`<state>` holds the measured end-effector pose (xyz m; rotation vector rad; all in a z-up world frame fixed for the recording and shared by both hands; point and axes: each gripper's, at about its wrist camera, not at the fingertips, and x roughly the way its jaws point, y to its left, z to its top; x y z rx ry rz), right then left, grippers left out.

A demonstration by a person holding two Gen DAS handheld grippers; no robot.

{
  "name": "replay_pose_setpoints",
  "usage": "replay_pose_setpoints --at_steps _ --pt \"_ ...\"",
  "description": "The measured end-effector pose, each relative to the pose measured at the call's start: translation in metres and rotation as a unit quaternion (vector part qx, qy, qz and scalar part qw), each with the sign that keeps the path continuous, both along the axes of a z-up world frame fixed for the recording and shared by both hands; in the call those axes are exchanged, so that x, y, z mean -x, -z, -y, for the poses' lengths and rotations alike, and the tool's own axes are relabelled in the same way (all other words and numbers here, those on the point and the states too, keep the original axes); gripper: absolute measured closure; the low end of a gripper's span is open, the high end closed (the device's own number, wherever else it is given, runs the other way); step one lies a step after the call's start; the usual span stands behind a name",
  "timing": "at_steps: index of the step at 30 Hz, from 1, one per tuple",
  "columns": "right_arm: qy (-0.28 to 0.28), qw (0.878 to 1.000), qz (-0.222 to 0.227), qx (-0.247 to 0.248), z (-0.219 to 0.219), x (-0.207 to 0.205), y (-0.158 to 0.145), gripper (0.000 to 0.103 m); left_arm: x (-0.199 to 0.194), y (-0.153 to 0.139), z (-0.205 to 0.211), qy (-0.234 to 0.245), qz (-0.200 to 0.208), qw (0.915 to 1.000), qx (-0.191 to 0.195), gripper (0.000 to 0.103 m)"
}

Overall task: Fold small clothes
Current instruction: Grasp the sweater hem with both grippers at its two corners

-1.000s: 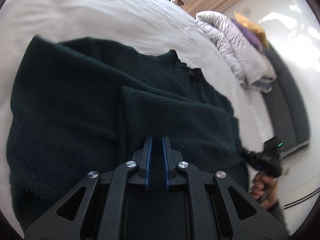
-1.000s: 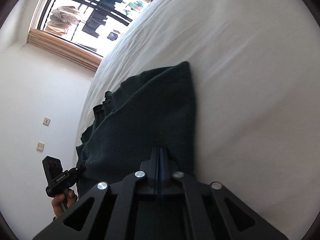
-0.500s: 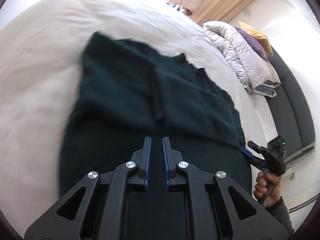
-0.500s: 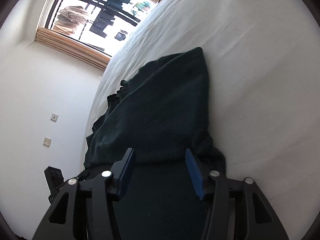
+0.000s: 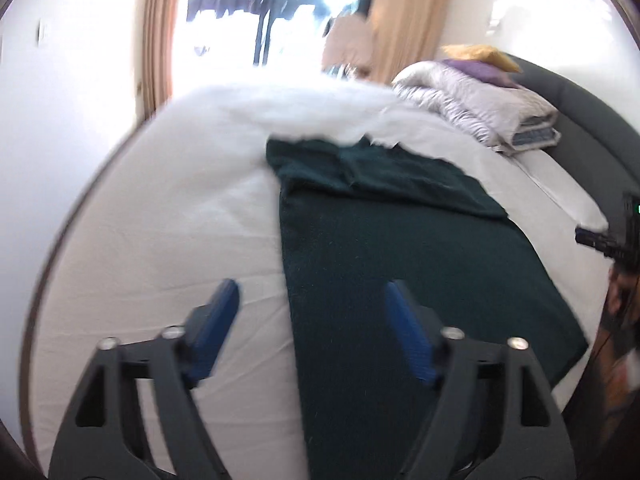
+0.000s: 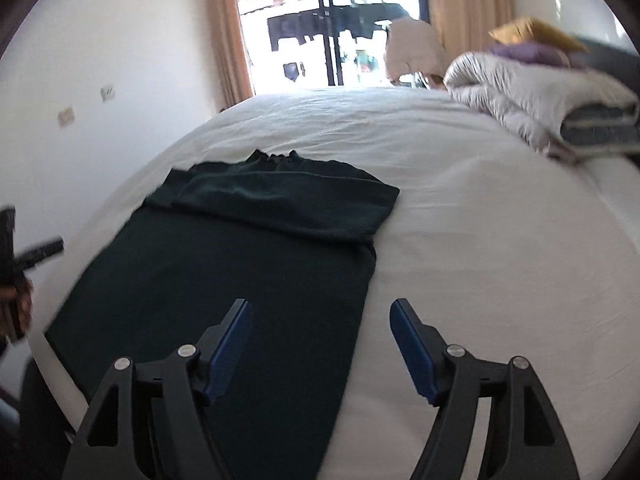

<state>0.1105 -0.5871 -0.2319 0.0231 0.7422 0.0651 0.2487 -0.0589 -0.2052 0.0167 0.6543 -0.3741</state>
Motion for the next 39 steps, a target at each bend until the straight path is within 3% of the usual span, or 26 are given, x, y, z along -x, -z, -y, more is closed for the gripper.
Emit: replay_pose_setpoints --at_steps 3,6,9,14,20,23,29,35,39 --pt "-0.036 0.994 0.007 0.103 -0.018 0.049 0.004 0.027 0.057 -0.005 0.001 0.031 0.095 0.9909 -0.090 0.014" --pt "-0.060 0.976 0.005 0.209 -0.026 0.089 0.019 0.026 0.091 0.008 0.007 0.062 0.137 0.9710 -0.186 0.014" --pt "-0.092 0.953 0.002 0.289 -0.038 0.122 0.037 0.026 0.113 0.019 0.002 0.074 0.160 0.9522 -0.249 0.014" --pt "-0.128 0.931 -0.007 0.342 -0.053 0.148 0.062 0.028 0.142 0.030 -0.006 0.086 0.189 0.9285 -0.308 0.014" --pt "-0.163 0.909 -0.009 0.383 -0.070 0.150 0.087 0.038 0.173 0.065 0.005 0.156 0.220 0.8750 -0.402 0.014" --pt "-0.172 0.905 -0.005 0.389 -0.074 0.153 0.089 0.040 0.181 0.082 0.012 0.187 0.226 0.8537 -0.430 0.014" --pt "-0.175 0.907 -0.008 0.382 -0.077 0.158 0.090 0.044 0.183 0.109 0.022 0.226 0.219 0.8369 -0.448 0.014" --pt "-0.177 0.907 -0.005 0.382 -0.087 0.163 0.095 0.045 0.159 0.114 0.031 0.227 0.212 0.8417 -0.442 0.014" --pt "-0.182 0.905 0.001 0.385 -0.094 0.163 0.096 0.046 0.144 0.115 0.044 0.234 0.217 0.8379 -0.443 0.018"
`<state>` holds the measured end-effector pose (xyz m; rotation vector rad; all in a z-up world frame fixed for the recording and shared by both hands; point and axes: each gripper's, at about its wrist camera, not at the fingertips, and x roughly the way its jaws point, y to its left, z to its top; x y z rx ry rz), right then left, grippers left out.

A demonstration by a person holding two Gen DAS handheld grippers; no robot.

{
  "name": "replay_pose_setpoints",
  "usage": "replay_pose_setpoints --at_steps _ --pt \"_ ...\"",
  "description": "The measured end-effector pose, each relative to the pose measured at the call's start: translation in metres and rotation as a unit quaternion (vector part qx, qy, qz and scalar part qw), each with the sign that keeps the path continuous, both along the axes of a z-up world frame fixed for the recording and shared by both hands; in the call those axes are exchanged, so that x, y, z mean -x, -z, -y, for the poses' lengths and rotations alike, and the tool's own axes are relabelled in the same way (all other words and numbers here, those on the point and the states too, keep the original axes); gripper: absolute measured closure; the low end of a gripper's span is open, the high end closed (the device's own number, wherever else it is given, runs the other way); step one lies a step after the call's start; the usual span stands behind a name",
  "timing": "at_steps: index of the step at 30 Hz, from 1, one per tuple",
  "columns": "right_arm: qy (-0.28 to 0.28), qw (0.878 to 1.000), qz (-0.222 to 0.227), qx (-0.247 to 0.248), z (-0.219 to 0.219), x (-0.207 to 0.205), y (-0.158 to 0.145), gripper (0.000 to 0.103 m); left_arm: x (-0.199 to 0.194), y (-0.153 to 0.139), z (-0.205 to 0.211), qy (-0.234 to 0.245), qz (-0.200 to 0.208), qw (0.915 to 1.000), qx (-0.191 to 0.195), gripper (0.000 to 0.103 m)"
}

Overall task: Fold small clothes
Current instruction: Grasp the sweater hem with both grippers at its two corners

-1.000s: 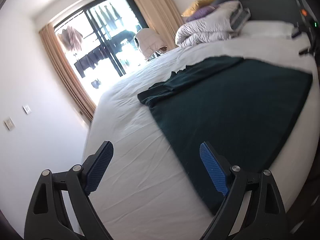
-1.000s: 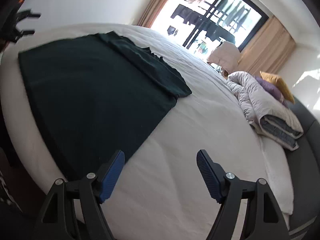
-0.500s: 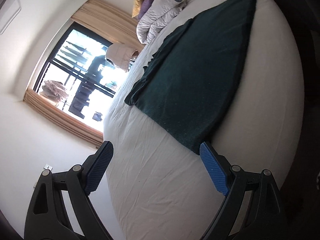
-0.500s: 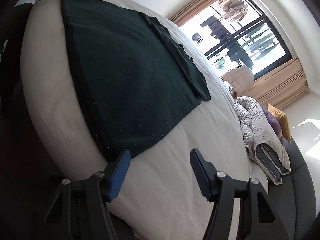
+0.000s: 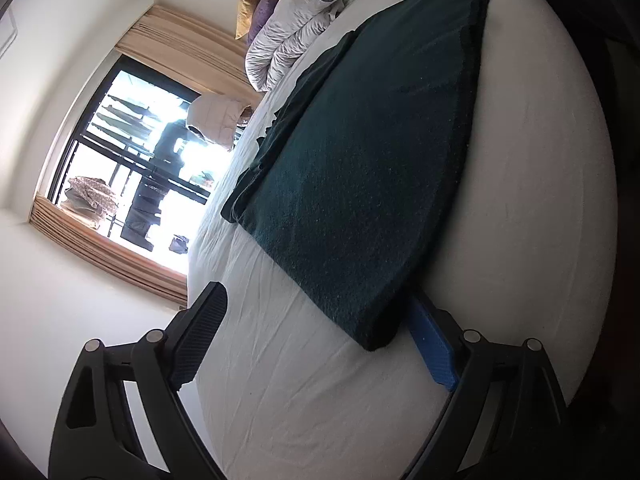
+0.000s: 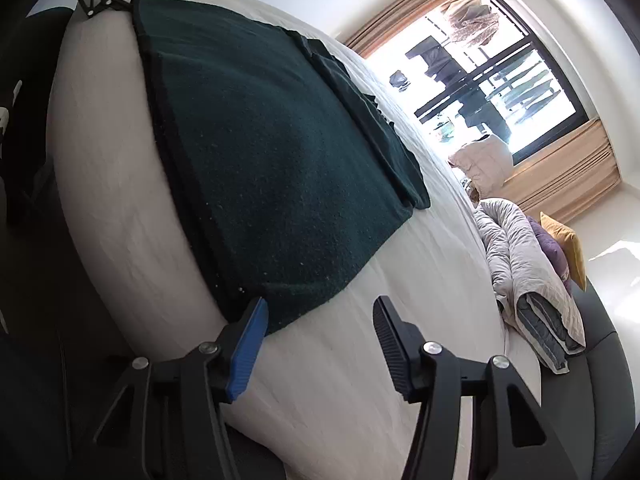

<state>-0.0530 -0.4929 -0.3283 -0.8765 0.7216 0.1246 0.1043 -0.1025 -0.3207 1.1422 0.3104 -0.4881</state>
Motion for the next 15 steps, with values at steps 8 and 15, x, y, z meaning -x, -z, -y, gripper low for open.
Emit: replay_pose_setpoints --at_steps 8,15 --pt "0.002 1.000 0.011 0.002 0.006 0.006 0.002 0.047 -0.008 0.008 0.002 0.010 -0.003 0.9999 -0.006 0.064" --pt "-0.023 0.999 0.006 0.039 -0.001 0.010 0.007 0.054 -0.012 -0.013 0.009 -0.007 -0.001 0.9995 0.032 0.093"
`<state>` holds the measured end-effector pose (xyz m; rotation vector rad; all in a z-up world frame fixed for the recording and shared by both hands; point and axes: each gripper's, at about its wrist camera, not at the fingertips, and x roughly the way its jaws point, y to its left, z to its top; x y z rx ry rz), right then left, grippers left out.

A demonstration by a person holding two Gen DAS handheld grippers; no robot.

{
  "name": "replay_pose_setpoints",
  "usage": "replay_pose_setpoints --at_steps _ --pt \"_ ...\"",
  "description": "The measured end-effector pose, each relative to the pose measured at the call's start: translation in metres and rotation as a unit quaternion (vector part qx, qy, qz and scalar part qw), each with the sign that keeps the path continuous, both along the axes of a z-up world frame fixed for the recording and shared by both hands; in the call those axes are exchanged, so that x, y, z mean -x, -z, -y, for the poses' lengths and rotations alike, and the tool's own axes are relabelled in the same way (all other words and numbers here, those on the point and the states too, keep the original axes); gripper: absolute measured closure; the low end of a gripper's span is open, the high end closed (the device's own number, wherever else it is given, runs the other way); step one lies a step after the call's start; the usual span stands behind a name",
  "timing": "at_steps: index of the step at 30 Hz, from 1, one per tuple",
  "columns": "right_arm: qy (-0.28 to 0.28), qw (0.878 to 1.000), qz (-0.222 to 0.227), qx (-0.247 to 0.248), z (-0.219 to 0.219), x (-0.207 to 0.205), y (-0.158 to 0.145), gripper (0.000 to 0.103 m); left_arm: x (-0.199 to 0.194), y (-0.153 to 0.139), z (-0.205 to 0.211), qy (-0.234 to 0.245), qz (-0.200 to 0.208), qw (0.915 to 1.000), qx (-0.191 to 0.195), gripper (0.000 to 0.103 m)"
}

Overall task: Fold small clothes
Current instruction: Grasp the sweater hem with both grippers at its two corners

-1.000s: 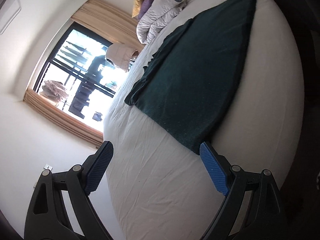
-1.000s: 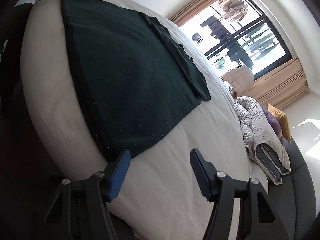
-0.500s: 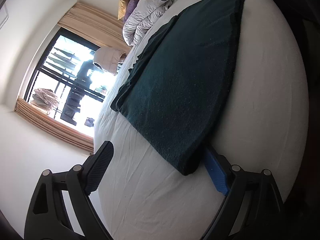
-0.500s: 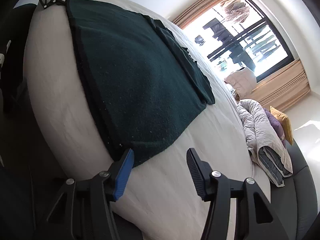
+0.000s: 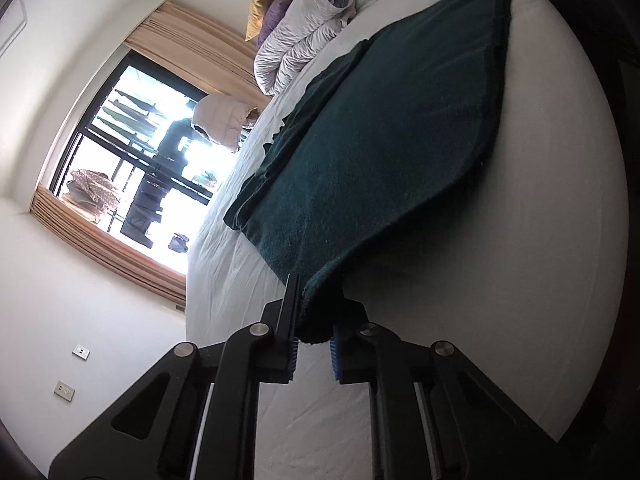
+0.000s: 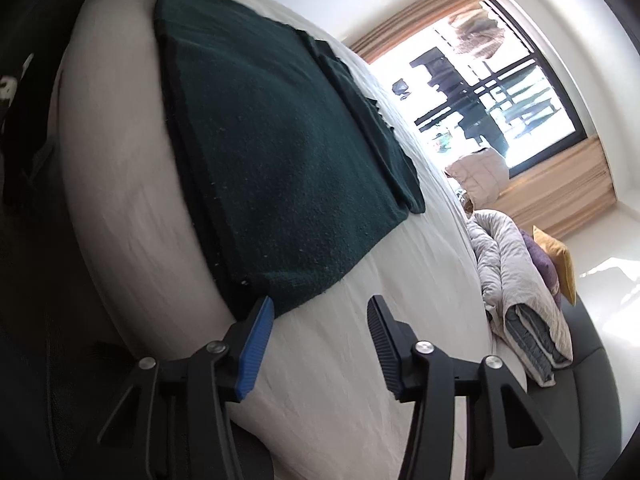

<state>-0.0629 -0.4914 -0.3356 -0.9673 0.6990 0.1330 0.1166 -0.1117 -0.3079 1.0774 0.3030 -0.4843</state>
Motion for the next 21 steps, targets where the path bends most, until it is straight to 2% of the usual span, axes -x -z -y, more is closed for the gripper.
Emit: replay_pose_setpoints --at_steps 3,8,15,21 --pt "-0.017 1.000 -0.009 0.019 -0.003 0.009 0.002 0.054 -0.008 -0.010 0.005 -0.010 -0.015 0.9996 0.020 0.094" --pt "-0.030 0.999 -0.017 0.011 -0.009 0.017 -0.006 0.054 -0.024 -0.033 0.001 -0.045 -0.058 0.9937 0.085 0.094" --pt "-0.058 0.997 -0.018 0.038 -0.024 0.010 0.010 0.054 -0.021 -0.052 -0.001 -0.056 -0.065 0.9903 0.110 0.094" --pt "-0.057 0.996 -0.010 0.071 -0.023 0.008 0.017 0.054 -0.030 -0.067 -0.009 -0.077 -0.081 0.9821 0.152 0.094"
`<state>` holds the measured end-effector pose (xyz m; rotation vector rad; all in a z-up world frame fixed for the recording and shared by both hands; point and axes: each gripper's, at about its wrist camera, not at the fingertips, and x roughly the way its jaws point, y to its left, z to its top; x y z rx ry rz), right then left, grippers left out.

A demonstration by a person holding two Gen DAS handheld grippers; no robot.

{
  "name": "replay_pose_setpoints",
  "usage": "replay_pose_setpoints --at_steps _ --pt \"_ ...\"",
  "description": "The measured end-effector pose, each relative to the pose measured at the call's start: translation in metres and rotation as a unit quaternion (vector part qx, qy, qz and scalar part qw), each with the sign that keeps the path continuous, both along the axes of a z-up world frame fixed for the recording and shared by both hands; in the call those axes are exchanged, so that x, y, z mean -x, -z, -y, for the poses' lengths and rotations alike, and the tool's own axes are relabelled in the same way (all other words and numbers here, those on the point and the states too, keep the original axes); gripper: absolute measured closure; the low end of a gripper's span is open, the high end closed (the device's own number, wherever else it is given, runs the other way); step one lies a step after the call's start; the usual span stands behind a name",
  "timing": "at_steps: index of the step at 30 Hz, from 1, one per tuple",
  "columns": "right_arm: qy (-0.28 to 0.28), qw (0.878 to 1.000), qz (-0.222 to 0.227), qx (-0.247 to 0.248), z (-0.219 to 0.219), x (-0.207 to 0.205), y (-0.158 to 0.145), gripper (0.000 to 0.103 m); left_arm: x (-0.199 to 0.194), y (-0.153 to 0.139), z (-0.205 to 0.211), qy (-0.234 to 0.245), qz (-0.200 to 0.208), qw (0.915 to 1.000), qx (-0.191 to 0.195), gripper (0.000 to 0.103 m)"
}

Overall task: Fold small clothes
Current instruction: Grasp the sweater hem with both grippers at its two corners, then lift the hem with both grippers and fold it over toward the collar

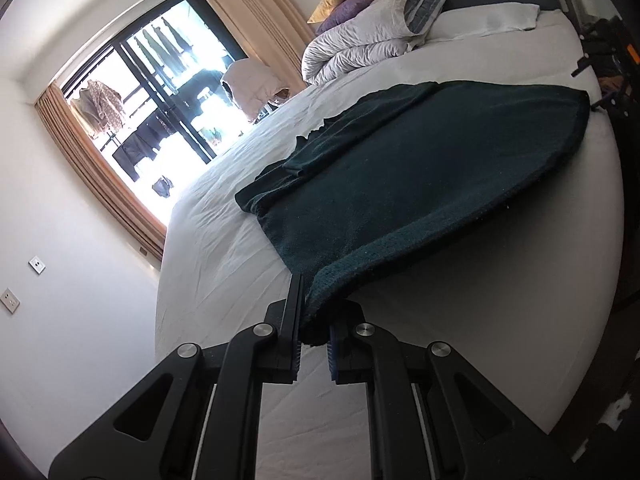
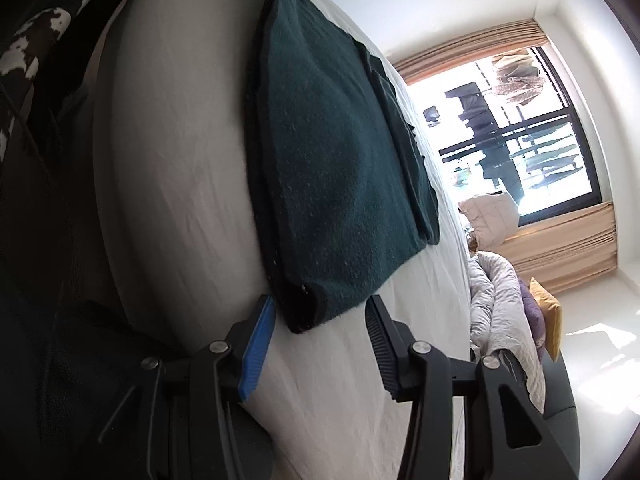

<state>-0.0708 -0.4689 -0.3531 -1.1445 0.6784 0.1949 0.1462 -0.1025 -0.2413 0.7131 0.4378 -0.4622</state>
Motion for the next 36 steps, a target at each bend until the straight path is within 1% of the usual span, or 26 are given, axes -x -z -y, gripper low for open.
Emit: replay_pose_setpoints --at_steps 3,6,9,10,11,12,14,15,18,21,23,26,30,31,33,36 --pt "0.003 1.000 0.003 0.004 0.002 -0.003 0.003 0.054 0.001 -0.003 0.001 -0.001 0.000 1.0000 0.005 0.094" --pt "-0.011 1.000 0.009 0.016 -0.004 -0.007 0.006 0.054 0.000 -0.008 0.001 -0.004 -0.003 0.9999 0.012 0.094" --pt "-0.021 1.000 0.015 0.017 -0.010 -0.012 0.008 0.055 -0.004 -0.011 0.000 -0.009 -0.005 0.9998 0.018 0.094" --pt "-0.023 0.999 0.016 0.016 -0.011 -0.014 0.008 0.057 -0.006 -0.011 -0.001 -0.009 -0.005 0.9998 0.018 0.094" --pt "-0.023 1.000 0.016 0.013 -0.013 -0.017 0.008 0.065 -0.006 -0.012 -0.001 -0.010 -0.006 0.9998 0.018 0.094" --pt "-0.021 1.000 0.012 0.009 -0.014 -0.020 0.009 0.071 -0.007 -0.012 -0.001 -0.011 -0.007 0.9997 0.019 0.094" --pt "-0.012 1.000 0.001 0.001 -0.017 -0.025 0.010 0.095 -0.008 -0.013 -0.002 -0.012 -0.008 0.9996 0.022 0.094" --pt "-0.007 1.000 -0.003 -0.003 -0.017 -0.027 0.010 0.097 -0.007 -0.013 -0.002 -0.013 -0.009 0.9996 0.023 0.094" --pt "0.014 0.999 -0.007 -0.034 -0.019 -0.029 0.001 0.098 -0.009 -0.014 -0.004 -0.016 -0.011 0.9994 0.029 0.094" --pt "0.045 0.995 -0.003 -0.091 -0.014 -0.035 -0.020 0.099 -0.012 -0.018 -0.006 -0.019 -0.012 0.9992 0.033 0.094" --pt "0.066 0.989 0.010 -0.133 -0.007 -0.043 -0.041 0.099 -0.017 -0.023 -0.007 -0.025 -0.012 0.9987 0.042 0.094" --pt "0.089 0.978 0.029 -0.189 0.005 -0.059 -0.071 0.100 -0.027 -0.038 -0.012 -0.041 -0.016 0.9960 0.077 0.094" --pt "0.105 0.964 0.048 -0.239 0.021 -0.093 -0.106 0.100 -0.052 -0.063 -0.014 -0.062 -0.018 0.9902 0.124 0.094" --pt "0.109 0.961 0.052 -0.249 0.025 -0.102 -0.112 0.099 -0.061 -0.070 -0.013 -0.068 -0.020 0.9878 0.139 0.094" --pt "0.115 0.955 0.056 -0.268 0.033 -0.123 -0.124 0.100 -0.079 -0.081 -0.011 -0.076 -0.025 0.9843 0.157 0.094" --pt "0.125 0.950 0.056 -0.282 0.042 -0.161 -0.136 0.100 -0.112 -0.092 -0.004 -0.088 -0.035 0.9817 0.165 0.094"
